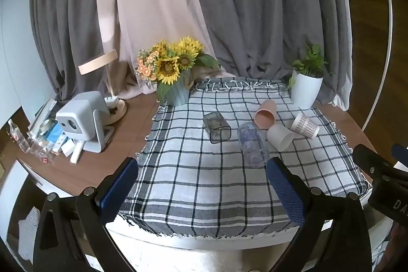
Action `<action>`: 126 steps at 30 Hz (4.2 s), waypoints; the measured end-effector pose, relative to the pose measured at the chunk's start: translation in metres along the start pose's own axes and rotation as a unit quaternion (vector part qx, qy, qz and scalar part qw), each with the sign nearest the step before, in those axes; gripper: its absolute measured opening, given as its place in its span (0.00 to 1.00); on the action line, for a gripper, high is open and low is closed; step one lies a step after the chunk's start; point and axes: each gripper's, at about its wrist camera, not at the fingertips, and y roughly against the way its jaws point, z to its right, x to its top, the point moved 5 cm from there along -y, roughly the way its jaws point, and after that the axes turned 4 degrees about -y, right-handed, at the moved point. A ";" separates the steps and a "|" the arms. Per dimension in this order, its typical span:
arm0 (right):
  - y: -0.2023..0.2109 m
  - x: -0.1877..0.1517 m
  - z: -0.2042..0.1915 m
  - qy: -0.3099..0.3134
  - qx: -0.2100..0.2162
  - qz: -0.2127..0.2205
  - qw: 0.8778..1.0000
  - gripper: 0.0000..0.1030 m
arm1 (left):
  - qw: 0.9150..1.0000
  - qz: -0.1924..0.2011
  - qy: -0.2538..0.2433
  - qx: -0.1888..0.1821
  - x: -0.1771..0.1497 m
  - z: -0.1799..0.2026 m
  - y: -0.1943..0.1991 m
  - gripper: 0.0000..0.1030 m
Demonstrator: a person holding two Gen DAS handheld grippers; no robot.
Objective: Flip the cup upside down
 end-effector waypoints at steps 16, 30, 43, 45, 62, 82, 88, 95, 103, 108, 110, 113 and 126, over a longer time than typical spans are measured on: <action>0.005 0.000 0.003 -0.002 -0.002 0.001 1.000 0.99 | 1.000 0.013 0.007 0.000 0.005 0.000 0.008 1.00; 0.005 -0.002 0.001 -0.004 -0.001 0.001 1.000 0.99 | 1.000 0.010 0.008 -0.003 0.004 0.001 0.009 1.00; 0.004 -0.003 0.001 -0.005 -0.001 0.000 1.000 0.99 | 1.000 0.009 0.009 -0.005 0.003 0.000 0.008 1.00; 0.006 -0.003 -0.001 -0.005 -0.002 0.001 1.000 0.99 | 1.000 0.007 0.010 -0.006 0.002 0.000 0.008 1.00; 0.006 -0.008 -0.005 -0.008 -0.001 -0.003 1.000 0.99 | 1.000 0.006 0.014 -0.007 0.001 -0.004 0.008 1.00; -0.014 -0.022 -0.020 0.002 0.007 -0.038 0.999 0.99 | 0.999 -0.035 0.019 -0.004 -0.024 -0.022 -0.017 1.00; -0.042 -0.017 -0.036 0.028 0.035 -0.051 0.998 0.99 | 0.997 -0.065 0.028 0.010 -0.027 -0.030 -0.044 1.00; -0.102 -0.003 -0.058 0.056 0.087 -0.082 0.991 0.99 | 0.993 -0.100 0.051 0.033 -0.019 -0.035 -0.091 1.00; -0.186 0.007 -0.082 0.084 0.123 -0.151 0.977 0.98 | 0.985 -0.150 0.070 0.053 -0.015 -0.036 -0.152 1.00; -0.234 0.004 -0.089 0.091 0.127 -0.195 0.968 0.94 | 0.978 -0.182 0.077 0.066 -0.018 -0.037 -0.188 1.00; -0.252 0.002 -0.090 0.093 0.125 -0.210 0.965 0.94 | 0.975 -0.195 0.080 0.068 -0.020 -0.035 -0.202 1.00; -0.273 -0.002 -0.089 0.095 0.122 -0.231 0.961 0.93 | 0.971 -0.212 0.082 0.068 -0.023 -0.032 -0.219 1.00; -0.340 -0.015 -0.088 0.100 0.112 -0.283 0.947 0.84 | 0.958 -0.264 0.077 0.082 -0.036 -0.026 -0.265 1.00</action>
